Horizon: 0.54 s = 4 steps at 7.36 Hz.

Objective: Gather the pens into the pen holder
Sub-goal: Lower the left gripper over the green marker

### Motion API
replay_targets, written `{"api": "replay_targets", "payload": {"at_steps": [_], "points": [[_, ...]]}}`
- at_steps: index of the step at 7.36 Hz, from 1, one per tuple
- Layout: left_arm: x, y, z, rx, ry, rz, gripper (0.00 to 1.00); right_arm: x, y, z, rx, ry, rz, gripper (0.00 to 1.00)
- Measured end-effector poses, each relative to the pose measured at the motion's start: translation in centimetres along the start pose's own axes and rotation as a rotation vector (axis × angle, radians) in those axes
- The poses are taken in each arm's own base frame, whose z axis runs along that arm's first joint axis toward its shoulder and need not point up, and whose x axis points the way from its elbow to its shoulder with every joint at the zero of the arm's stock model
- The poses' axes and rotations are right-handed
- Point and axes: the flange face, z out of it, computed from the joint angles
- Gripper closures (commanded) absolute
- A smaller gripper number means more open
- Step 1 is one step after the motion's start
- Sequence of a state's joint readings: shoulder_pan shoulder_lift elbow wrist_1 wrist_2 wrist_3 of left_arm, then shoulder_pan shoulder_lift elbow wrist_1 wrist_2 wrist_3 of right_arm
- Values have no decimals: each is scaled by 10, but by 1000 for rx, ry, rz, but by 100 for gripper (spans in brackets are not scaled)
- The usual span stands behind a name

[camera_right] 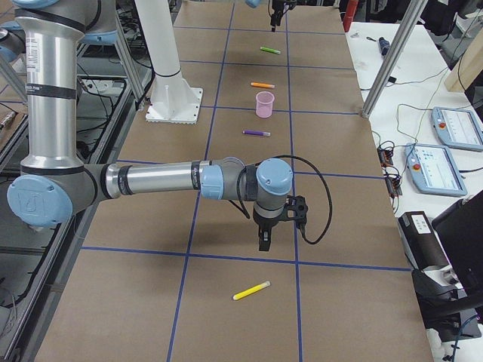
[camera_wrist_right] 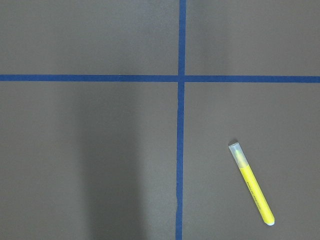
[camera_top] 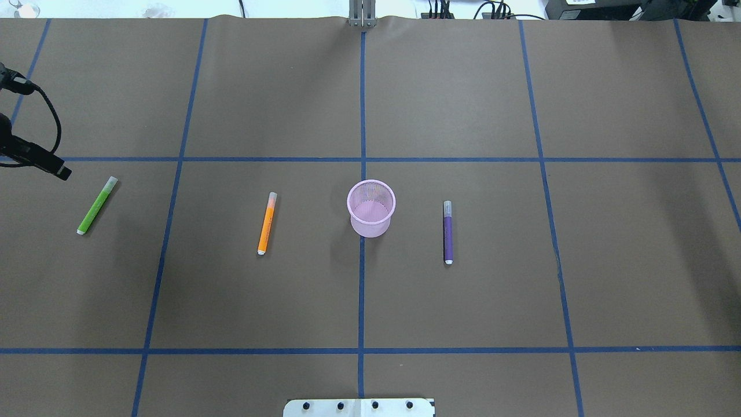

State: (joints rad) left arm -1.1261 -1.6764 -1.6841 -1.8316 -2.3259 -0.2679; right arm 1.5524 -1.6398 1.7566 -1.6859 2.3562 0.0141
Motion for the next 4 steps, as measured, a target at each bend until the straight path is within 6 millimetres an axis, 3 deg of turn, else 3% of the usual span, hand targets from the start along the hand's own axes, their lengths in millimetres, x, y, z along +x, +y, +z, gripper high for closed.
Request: {"api": "replay_targets", "payload": {"at_steps": [2,4], "points": [[-6,0,28,42,18,13,1,-1,-1,0,0,0,-2,0],[0,1,53,59,47,-5,1,-2,-1,-1,1,0,-4,0]]}}
